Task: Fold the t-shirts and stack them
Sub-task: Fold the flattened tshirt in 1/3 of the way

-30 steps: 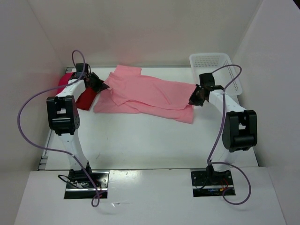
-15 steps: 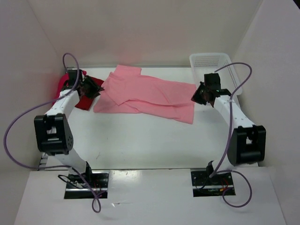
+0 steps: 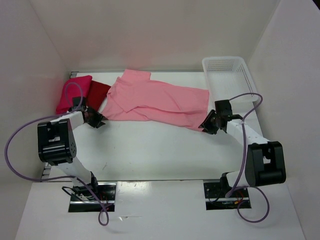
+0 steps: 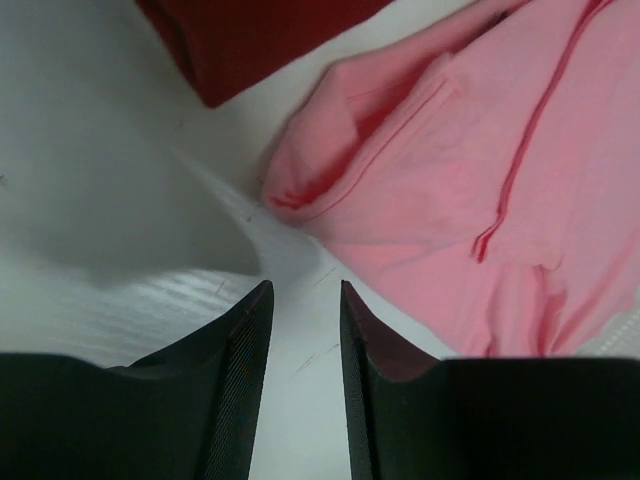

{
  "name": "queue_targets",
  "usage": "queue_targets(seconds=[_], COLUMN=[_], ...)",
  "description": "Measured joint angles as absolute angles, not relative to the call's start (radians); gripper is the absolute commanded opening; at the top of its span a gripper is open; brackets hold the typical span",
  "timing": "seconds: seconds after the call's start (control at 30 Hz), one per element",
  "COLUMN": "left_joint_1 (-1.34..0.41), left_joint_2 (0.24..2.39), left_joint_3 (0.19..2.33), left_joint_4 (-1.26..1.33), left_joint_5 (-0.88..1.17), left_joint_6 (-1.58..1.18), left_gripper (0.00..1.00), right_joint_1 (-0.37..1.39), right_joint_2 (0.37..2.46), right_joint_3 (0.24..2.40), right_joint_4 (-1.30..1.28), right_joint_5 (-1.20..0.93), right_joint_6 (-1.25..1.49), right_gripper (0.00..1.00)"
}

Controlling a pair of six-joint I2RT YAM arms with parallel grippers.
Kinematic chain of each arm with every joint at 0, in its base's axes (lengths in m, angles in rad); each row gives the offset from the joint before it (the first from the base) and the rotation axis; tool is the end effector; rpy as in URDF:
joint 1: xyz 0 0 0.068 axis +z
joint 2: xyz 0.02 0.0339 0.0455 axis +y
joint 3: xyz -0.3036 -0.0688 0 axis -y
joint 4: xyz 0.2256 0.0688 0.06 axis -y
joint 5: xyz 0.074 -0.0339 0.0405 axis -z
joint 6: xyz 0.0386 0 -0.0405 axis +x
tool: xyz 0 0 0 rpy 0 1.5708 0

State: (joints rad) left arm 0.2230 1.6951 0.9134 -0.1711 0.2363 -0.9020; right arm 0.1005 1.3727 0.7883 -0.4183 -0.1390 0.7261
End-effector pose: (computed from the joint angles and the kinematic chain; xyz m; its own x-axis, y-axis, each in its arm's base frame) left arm 0.3186 0.0630 0.2075 -0.4279 -0.8792 -0.2096 -0.6749 0.4651 -0.5729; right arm 0.2401 0.0296 0.2421 -0.7424 0.5860 -0.3248 0.4271 0.7874 0.4446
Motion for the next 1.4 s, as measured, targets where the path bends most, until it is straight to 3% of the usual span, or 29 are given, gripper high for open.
queue_targets(seconds=[0.17, 0.43, 0.47, 0.67, 0.7, 0.97, 1.2, 1.4], left_joint_1=[0.222, 0.222, 0.222, 0.222, 0.222, 0.222, 0.220, 0.222], left_joint_2=[1.714, 1.783, 1.786, 1.800, 1.800, 1.764, 1.551, 1.357], left_joint_3=[0.914, 0.926, 0.927, 0.937, 0.939, 0.918, 0.776, 0.706], left_joint_4=[-0.094, -0.019, -0.015, -0.012, -0.012, -0.022, -0.098, -0.234], left_joint_5=[0.232, 0.244, 0.244, 0.244, 0.242, 0.232, 0.233, 0.234], left_joint_6=[-0.943, -0.974, -0.976, -0.972, -0.971, -0.965, -0.928, -0.889], left_gripper=[0.40, 0.24, 0.18, 0.00, 0.00, 0.00, 0.00, 0.00], right_joint_1=[0.101, 0.102, 0.102, 0.102, 0.102, 0.069, -0.009, -0.021], right_joint_2=[1.397, 1.498, 1.502, 1.564, 1.573, 1.545, 1.316, 1.312], right_joint_3=[0.737, 0.730, 0.730, 0.776, 0.784, 0.794, 0.842, 0.996], right_joint_4=[-0.365, -0.310, -0.305, -0.284, -0.284, -0.333, -0.528, -0.654], right_joint_5=[-0.113, -0.046, -0.036, 0.007, 0.011, 0.045, 0.073, 0.061], right_joint_6=[0.763, 0.808, 0.814, 0.836, 0.839, 0.830, 0.747, 0.628], right_gripper=[0.44, 0.44, 0.44, 0.08, 0.00, 0.00, 0.00, 0.00])
